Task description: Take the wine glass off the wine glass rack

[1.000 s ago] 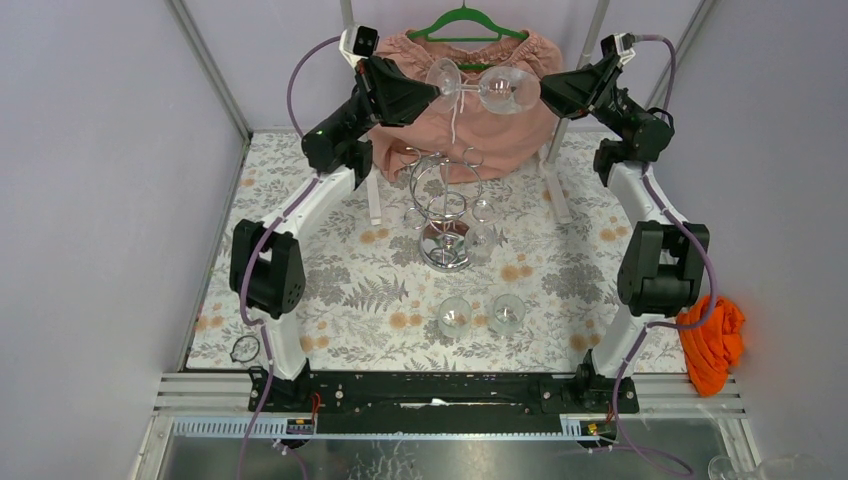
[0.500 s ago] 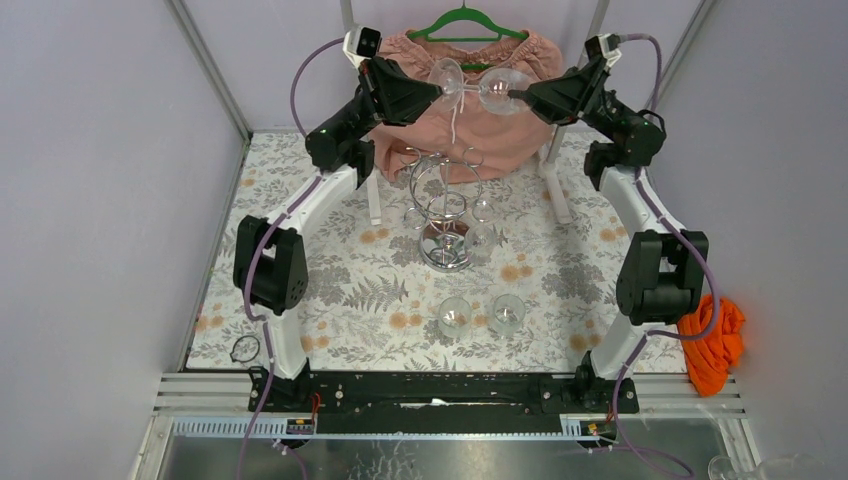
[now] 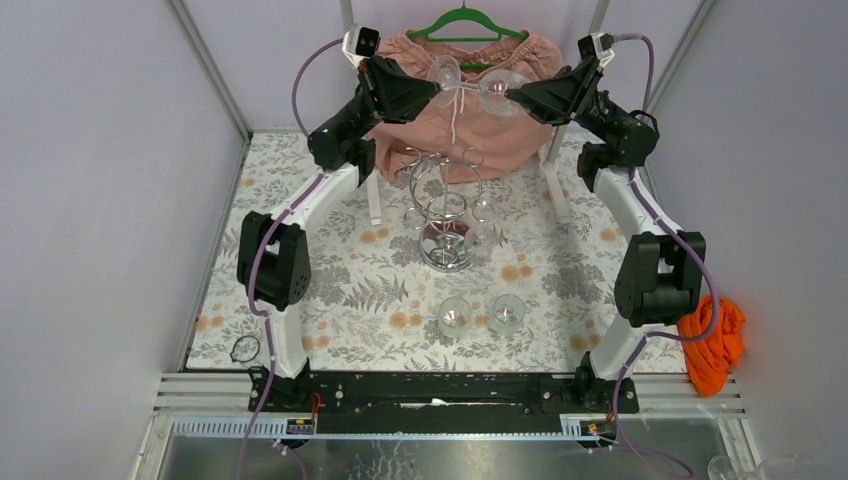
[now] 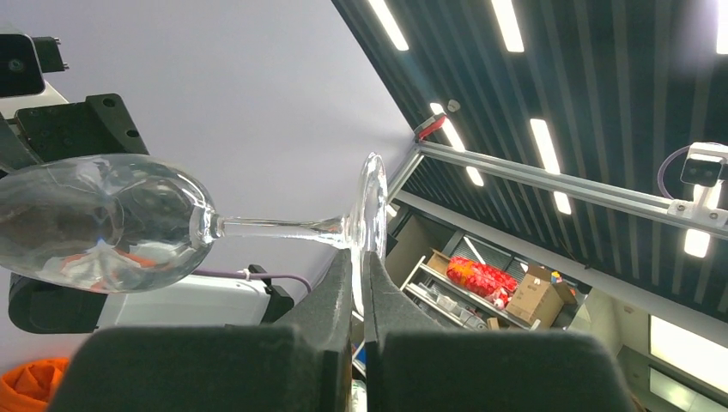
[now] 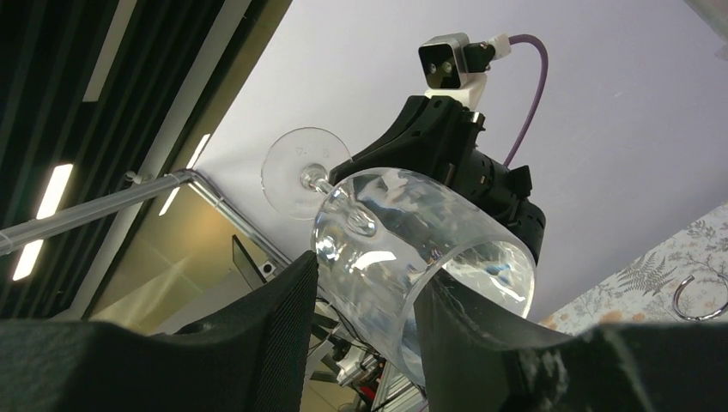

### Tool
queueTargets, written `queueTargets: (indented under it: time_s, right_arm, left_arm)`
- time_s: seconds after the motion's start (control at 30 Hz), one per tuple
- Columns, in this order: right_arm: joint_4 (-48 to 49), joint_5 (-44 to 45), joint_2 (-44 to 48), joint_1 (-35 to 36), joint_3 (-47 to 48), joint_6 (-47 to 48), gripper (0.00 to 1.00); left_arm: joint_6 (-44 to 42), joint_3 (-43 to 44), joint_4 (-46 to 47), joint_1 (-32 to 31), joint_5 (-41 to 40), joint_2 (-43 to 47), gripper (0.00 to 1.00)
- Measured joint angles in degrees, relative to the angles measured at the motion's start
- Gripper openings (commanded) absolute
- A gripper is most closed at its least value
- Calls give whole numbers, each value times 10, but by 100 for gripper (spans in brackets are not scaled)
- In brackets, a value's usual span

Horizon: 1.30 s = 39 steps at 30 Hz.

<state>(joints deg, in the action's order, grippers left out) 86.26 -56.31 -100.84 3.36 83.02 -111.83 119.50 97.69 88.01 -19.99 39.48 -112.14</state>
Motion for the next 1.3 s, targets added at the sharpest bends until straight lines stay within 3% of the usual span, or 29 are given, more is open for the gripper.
queueTargets:
  time_s: [0.27, 0.57, 0.9, 1.13, 1.3]
  right_arm:
    - [-9, 9, 24, 0, -1, 3, 42]
    - [-12, 25, 72, 0, -17, 3, 29]
    - [1, 37, 78, 0, -37, -7, 0]
    - [0, 40, 91, 0, -54, 5, 0]
    - [-85, 19, 153, 5, -70, 81, 0]
  left_arm:
    - [0, -2, 3, 0, -10, 0, 0]
    - [0, 7, 4, -2, -17, -14, 0]
    - [0, 10, 4, -5, -22, -17, 0]
    - [0, -2, 4, -5, -20, -13, 24]
    - [0, -23, 3, -5, -22, -6, 41]
